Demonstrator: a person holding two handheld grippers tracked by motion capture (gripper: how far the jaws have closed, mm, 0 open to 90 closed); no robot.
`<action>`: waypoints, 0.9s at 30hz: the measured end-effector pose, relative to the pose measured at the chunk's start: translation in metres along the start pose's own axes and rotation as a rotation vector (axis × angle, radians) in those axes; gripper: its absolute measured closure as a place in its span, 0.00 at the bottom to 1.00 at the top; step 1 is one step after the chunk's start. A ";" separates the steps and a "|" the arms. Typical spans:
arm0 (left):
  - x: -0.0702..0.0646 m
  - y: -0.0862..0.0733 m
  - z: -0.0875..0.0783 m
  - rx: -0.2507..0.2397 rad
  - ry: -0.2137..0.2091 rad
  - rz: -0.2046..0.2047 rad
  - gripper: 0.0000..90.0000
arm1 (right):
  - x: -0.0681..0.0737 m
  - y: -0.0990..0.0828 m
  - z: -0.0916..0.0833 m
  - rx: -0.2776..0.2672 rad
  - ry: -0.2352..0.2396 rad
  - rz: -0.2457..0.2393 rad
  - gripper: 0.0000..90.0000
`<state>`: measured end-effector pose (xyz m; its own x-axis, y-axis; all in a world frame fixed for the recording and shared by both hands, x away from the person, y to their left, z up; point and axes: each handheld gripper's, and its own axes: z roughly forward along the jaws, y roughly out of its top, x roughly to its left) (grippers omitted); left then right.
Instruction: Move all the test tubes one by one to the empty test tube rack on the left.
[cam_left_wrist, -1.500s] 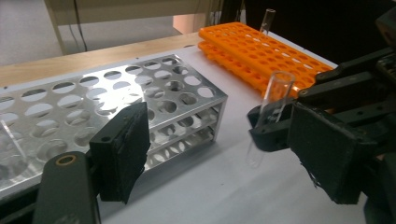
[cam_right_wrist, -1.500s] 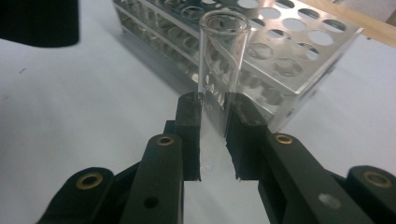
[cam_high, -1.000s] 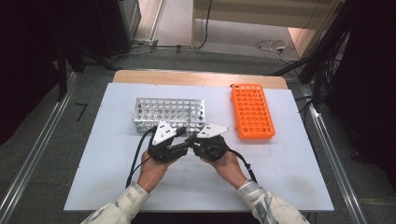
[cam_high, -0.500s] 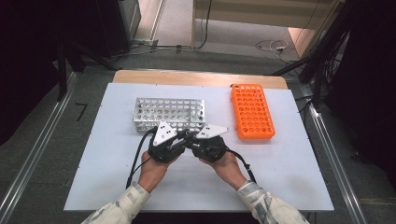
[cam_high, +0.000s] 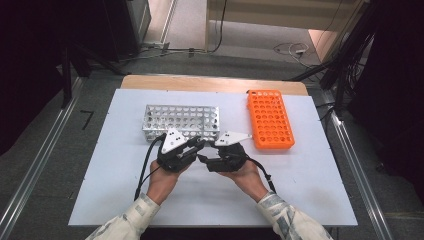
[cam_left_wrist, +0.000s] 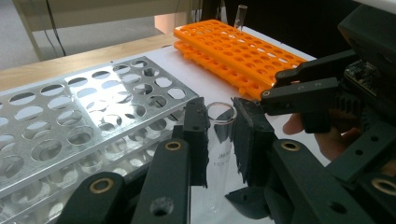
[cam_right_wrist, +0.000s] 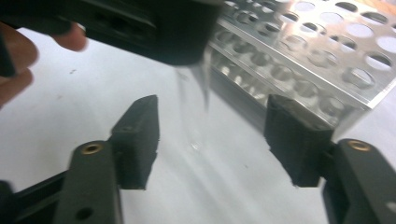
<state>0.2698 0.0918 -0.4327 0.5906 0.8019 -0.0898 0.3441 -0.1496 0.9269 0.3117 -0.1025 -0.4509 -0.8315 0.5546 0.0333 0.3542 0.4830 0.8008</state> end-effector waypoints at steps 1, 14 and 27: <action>0.000 0.000 0.000 -0.002 0.001 -0.003 0.84 | -0.002 -0.001 0.000 0.006 -0.006 0.007 0.31; 0.011 0.008 -0.004 -0.012 0.020 -0.032 0.84 | -0.027 -0.010 -0.015 0.021 -0.076 0.068 0.24; 0.022 0.017 -0.007 -0.027 0.034 -0.056 0.84 | -0.050 -0.017 -0.035 -0.002 -0.131 0.123 0.24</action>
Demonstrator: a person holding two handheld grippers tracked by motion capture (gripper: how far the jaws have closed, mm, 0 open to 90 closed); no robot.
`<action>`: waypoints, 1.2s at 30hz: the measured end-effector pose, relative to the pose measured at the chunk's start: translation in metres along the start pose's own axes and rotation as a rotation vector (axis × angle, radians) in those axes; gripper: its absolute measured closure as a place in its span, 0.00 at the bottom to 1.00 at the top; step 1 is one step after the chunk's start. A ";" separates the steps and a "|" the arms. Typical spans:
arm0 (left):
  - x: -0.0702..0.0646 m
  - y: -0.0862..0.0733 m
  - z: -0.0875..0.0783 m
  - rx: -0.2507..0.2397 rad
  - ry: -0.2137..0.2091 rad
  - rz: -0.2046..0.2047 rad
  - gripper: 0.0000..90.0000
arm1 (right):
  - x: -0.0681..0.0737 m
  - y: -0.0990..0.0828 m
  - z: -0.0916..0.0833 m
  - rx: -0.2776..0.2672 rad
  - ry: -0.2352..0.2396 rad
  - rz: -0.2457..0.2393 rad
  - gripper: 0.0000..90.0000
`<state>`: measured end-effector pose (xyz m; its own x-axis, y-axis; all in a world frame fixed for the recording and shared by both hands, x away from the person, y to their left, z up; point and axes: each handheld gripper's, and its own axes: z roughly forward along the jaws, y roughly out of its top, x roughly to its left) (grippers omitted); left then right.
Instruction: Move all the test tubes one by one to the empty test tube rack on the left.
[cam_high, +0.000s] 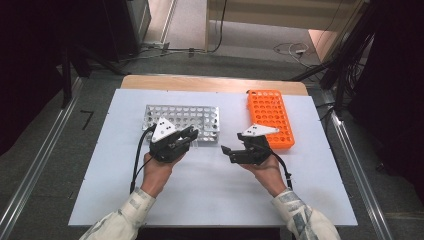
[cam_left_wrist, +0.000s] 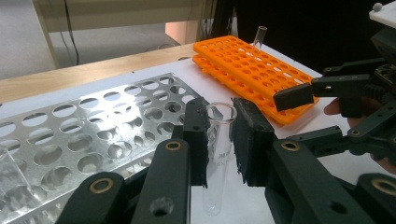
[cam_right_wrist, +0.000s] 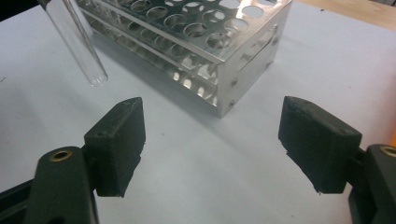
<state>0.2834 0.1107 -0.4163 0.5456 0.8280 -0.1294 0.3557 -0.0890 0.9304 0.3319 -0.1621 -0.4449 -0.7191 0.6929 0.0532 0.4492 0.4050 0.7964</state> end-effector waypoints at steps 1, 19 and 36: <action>0.001 0.001 0.000 -0.002 0.002 -0.003 0.84 | -0.001 0.000 -0.001 0.000 0.000 0.005 0.24; 0.025 0.023 -0.001 -0.030 0.079 -0.030 0.84 | -0.010 -0.002 -0.005 -0.006 -0.021 0.024 0.24; 0.053 0.031 -0.002 -0.047 0.213 -0.027 0.84 | -0.011 -0.003 -0.004 -0.002 -0.023 0.028 0.24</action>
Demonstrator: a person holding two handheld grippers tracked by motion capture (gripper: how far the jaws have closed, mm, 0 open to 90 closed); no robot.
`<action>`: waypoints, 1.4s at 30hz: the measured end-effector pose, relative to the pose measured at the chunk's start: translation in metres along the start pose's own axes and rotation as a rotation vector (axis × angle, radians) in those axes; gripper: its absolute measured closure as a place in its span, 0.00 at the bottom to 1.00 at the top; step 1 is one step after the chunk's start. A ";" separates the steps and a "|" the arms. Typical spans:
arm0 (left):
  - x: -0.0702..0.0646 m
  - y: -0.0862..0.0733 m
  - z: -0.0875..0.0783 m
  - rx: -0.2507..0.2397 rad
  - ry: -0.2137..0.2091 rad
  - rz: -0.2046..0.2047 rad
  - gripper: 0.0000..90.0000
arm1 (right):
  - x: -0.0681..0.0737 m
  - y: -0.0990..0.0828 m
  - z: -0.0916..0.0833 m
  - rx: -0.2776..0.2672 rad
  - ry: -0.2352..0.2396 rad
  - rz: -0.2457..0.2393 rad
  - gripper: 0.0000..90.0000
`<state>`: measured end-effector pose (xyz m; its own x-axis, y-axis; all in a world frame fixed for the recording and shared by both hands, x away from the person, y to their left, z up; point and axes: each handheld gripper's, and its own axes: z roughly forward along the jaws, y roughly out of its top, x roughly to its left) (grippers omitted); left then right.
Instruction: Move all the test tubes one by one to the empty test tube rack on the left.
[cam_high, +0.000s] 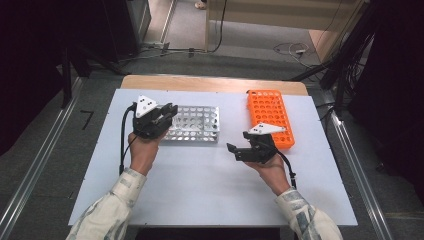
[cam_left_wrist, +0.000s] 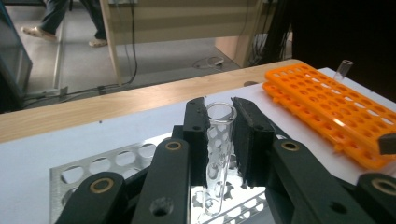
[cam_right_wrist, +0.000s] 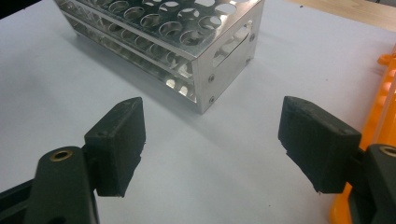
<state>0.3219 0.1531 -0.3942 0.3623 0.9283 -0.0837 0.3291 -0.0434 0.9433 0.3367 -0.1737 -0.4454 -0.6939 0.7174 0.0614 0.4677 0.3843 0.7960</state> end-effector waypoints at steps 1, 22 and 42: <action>0.002 0.000 0.000 0.000 0.009 0.000 0.84 | 0.000 0.000 0.000 -0.001 0.000 0.001 0.24; 0.007 -0.026 0.013 0.029 0.081 0.062 0.84 | 0.001 0.000 0.000 -0.002 0.001 -0.004 0.24; -0.001 -0.037 0.011 0.034 0.049 0.038 0.67 | -0.002 -0.001 0.000 -0.002 -0.023 -0.003 0.25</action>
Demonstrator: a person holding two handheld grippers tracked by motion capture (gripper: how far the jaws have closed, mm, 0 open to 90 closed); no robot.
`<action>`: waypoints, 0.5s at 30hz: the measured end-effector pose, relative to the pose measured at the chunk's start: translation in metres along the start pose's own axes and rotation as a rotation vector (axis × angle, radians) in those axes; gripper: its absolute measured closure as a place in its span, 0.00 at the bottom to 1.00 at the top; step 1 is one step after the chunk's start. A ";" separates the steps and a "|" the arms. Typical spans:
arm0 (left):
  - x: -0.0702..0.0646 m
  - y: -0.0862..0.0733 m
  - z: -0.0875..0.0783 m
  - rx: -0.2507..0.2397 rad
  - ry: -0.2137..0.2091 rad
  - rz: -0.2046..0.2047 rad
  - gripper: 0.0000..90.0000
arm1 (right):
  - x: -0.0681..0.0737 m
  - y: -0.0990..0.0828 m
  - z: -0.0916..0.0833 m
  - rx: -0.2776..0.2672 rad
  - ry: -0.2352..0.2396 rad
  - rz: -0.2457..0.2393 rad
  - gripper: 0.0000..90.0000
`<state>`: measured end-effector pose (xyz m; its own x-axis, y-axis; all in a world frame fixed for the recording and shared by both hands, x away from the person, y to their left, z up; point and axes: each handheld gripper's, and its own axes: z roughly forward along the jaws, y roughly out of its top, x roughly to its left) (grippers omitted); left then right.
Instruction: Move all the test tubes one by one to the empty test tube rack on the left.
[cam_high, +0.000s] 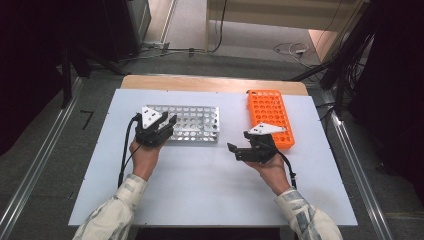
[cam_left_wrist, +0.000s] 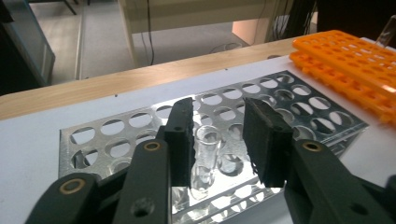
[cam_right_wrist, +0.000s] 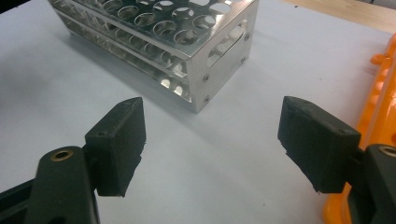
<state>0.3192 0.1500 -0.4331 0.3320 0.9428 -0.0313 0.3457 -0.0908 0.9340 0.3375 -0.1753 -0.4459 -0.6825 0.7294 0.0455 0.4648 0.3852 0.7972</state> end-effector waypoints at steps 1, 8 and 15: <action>-0.001 0.000 -0.002 -0.004 -0.005 -0.008 0.64 | -0.001 0.000 -0.001 -0.003 -0.003 -0.001 0.25; -0.017 -0.002 -0.016 -0.007 -0.051 -0.039 0.42 | -0.009 0.001 -0.006 -0.028 -0.055 0.022 0.26; -0.032 -0.010 -0.022 0.004 -0.075 -0.052 0.30 | -0.024 0.005 -0.012 -0.054 -0.126 0.043 0.27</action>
<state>0.2854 0.1278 -0.4336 0.3787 0.9194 -0.1062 0.3673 -0.0440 0.9291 0.3492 -0.1981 -0.4356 -0.5850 0.8110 0.0072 0.4589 0.3238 0.8274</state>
